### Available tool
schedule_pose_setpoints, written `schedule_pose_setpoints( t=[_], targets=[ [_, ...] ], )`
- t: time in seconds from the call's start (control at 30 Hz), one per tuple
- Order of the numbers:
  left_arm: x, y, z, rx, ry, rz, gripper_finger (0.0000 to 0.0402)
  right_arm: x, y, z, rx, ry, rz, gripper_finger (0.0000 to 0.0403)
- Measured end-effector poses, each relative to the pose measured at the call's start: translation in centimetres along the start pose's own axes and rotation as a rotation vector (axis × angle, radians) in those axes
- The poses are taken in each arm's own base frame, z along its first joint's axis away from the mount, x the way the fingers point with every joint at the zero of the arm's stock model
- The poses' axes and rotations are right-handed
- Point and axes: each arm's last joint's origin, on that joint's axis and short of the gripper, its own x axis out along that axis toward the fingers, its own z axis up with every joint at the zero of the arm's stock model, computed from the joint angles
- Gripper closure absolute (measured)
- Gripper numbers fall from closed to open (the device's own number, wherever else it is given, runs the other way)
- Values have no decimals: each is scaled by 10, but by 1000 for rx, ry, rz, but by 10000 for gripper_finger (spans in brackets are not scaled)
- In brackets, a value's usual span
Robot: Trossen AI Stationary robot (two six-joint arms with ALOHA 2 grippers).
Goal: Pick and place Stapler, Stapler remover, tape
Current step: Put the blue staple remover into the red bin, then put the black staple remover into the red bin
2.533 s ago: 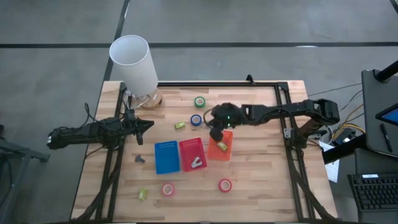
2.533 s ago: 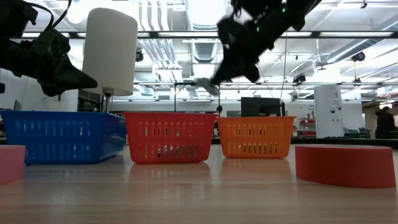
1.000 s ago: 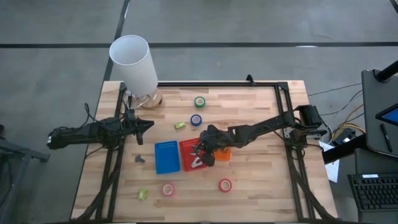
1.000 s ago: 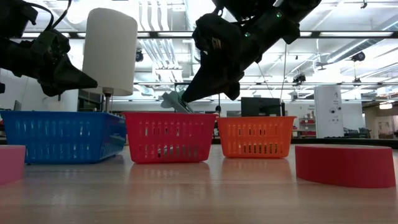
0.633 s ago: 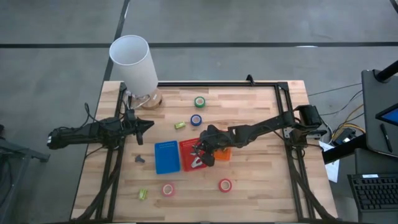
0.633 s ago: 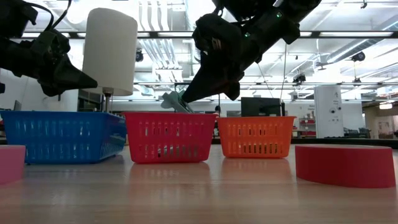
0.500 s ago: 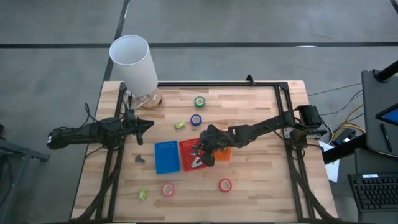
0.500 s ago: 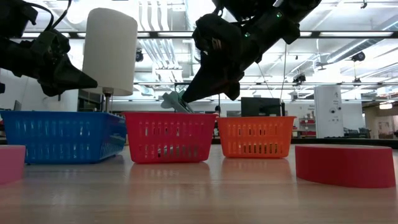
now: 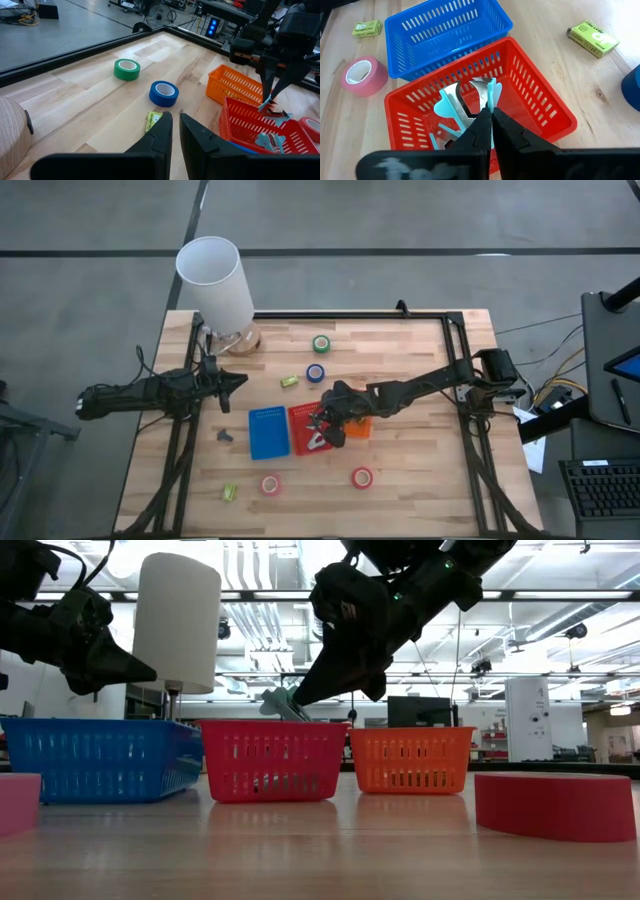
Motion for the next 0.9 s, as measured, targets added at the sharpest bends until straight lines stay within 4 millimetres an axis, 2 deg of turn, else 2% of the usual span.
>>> schedule_pose_setpoints(
  t=[0.1,0.5,0.9],
  targets=[
    [0,0,0,1,1,0,364,0,0,0,0,0,1,379],
    [0,0,0,0,0,0,364,0,1,0,1,-3,3,274],
    [0,0,0,0,1,0,364,0,1,0,-2,-5,4,241]
  ],
)
